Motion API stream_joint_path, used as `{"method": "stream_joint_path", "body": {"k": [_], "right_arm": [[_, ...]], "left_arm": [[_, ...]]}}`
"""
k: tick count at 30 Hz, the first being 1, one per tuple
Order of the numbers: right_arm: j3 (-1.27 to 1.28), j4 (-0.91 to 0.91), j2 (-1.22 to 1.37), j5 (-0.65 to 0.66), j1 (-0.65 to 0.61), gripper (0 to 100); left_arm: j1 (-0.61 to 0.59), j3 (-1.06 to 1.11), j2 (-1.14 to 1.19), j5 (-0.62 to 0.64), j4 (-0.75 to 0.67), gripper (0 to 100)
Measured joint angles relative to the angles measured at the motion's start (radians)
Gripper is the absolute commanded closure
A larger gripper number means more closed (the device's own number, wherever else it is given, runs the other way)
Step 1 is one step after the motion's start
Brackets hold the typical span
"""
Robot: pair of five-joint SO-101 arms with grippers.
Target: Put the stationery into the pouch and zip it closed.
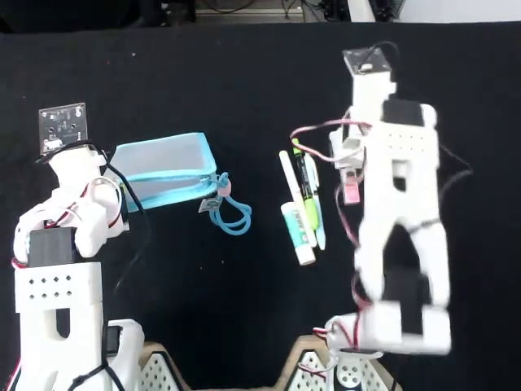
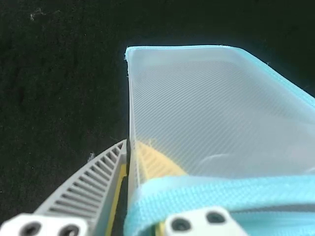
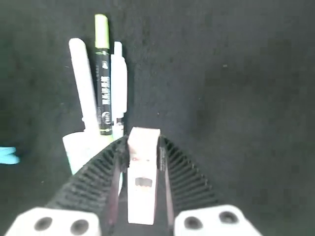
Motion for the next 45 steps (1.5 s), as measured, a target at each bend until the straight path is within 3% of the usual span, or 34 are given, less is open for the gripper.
{"method": "stream_joint_path", "body": {"k": [12,24,37,45], "right_arm": [[0.236,-0.086,-0.657,-0.087,-0.463,98.7],[0.675,-0.615,-1.033,-0.100,-0.839,98.7],[1.177,-1.361,-1.126,-0.100,-0.898,98.7],[1.333,-1.606,-1.128,-0.100,-0.870,98.7]], "left_arm": [[0.000,0.012,0.000,0.000,-0.002,97],[0.000,0.012,0.000,0.000,0.000,97],[0.000,0.012,0.000,0.000,0.000,97],[0.000,0.012,0.000,0.000,0.000,97]]}}
